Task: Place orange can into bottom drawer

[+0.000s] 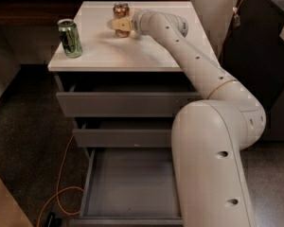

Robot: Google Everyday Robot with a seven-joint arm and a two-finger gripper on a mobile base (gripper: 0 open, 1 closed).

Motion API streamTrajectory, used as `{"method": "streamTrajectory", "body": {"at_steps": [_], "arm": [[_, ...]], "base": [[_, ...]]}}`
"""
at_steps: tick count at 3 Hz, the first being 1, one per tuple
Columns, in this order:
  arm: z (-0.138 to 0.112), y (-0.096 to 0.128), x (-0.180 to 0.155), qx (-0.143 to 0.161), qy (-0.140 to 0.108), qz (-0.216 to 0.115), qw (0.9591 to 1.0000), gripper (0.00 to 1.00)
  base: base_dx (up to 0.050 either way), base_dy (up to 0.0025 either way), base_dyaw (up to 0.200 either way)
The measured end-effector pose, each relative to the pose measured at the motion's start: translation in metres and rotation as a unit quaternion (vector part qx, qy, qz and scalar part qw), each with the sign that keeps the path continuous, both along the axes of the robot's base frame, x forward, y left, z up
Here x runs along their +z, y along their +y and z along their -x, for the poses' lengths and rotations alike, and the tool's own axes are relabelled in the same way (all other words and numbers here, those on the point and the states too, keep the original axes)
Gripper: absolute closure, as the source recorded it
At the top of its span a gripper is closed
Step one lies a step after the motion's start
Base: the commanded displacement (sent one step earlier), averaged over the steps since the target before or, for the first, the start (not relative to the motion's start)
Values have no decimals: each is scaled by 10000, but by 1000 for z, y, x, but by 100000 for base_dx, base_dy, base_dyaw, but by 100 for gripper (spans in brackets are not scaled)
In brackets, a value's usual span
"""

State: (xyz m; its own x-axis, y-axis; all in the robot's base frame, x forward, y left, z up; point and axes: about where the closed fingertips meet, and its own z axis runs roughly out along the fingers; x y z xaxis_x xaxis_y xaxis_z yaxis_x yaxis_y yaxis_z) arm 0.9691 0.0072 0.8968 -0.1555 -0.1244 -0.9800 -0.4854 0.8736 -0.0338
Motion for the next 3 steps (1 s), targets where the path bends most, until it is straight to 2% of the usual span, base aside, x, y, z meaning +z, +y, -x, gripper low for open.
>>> {"method": "streamTrajectory", "body": {"at_steps": [1, 2, 3], "arm": [[-15, 7, 4, 6, -102, -44, 9999, 0], [-23, 13, 7, 9, -138, -42, 9999, 16], [-28, 10, 14, -53, -216, -53, 9997, 41]], "base": [[0, 0, 0], [0, 0, 0], [0, 0, 0]]}}
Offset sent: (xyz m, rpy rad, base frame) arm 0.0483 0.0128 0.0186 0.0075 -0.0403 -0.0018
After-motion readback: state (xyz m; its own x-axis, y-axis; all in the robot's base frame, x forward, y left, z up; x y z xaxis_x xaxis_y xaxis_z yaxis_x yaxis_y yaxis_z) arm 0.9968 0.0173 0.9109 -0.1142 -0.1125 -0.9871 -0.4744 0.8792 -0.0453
